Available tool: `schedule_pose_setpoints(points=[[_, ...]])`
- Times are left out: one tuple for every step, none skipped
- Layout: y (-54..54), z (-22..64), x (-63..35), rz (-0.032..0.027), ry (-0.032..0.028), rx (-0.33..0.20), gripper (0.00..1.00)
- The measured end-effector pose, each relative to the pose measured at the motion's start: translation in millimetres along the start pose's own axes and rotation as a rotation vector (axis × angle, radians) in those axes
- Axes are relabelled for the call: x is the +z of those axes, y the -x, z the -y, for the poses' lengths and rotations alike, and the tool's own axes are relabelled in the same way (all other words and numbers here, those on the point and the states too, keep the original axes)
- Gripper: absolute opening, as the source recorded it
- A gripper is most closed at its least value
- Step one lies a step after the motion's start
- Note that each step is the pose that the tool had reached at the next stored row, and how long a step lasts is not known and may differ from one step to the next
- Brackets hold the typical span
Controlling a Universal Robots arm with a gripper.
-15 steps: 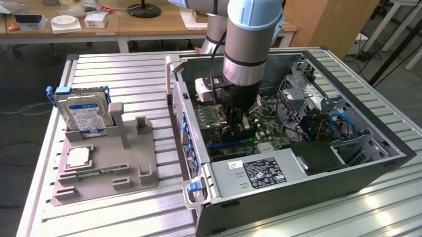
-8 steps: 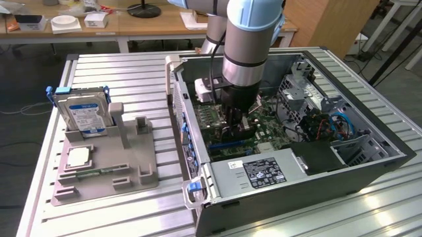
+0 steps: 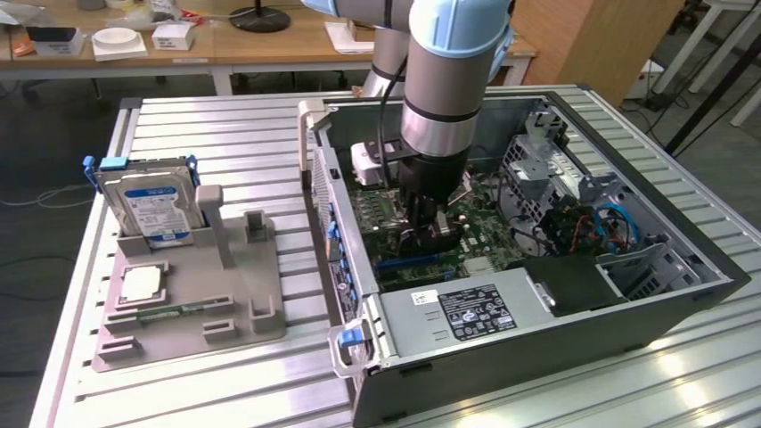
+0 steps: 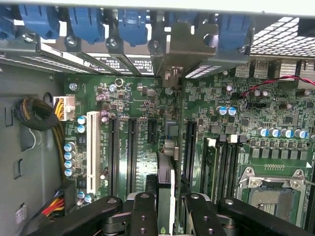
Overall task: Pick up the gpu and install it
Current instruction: 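Insert the gpu into the slot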
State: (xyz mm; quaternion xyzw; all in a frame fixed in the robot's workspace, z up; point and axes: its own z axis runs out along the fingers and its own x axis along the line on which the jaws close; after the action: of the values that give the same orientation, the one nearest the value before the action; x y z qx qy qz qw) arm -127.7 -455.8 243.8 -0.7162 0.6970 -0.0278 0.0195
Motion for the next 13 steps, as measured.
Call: schedule_pose_setpoints(points=[[0.0, 0.1, -0.1, 0.0004, 0.0, 0.0, 0.27], [0.0, 0.1, -0.3, 0.0006, -0.0001, 0.0, 0.27], [0.0, 0.1, -0.3, 0.0007, -0.0001, 0.0, 0.27], [0.0, 0.1, -0.3, 0.001, -0.0001, 0.0, 0.27], [0.0, 0.1, -0.4, 0.0015, 0.0, 0.0, 0.27], [0.0, 0.1, -0.4, 0.0021, -0.0001, 0.0, 0.27], [0.0, 0.1, -0.2, 0.0021, -0.0007, 0.0, 0.27], [-0.1, 0.1, 0.1, 0.0023, -0.0012, 0.0, 0.27], [-0.1, 0.1, 0.3, 0.0024, -0.0015, 0.0, 0.27], [-0.1, 0.1, 0.4, 0.0025, -0.0017, 0.0, 0.27], [0.0, 0.1, 0.6, 0.0027, -0.0021, 0.0, 0.27], [0.0, 0.0, 0.7, 0.0027, -0.0023, 0.0, 0.27], [0.0, -0.1, 0.9, 0.0028, -0.0024, 0.0, 0.27]])
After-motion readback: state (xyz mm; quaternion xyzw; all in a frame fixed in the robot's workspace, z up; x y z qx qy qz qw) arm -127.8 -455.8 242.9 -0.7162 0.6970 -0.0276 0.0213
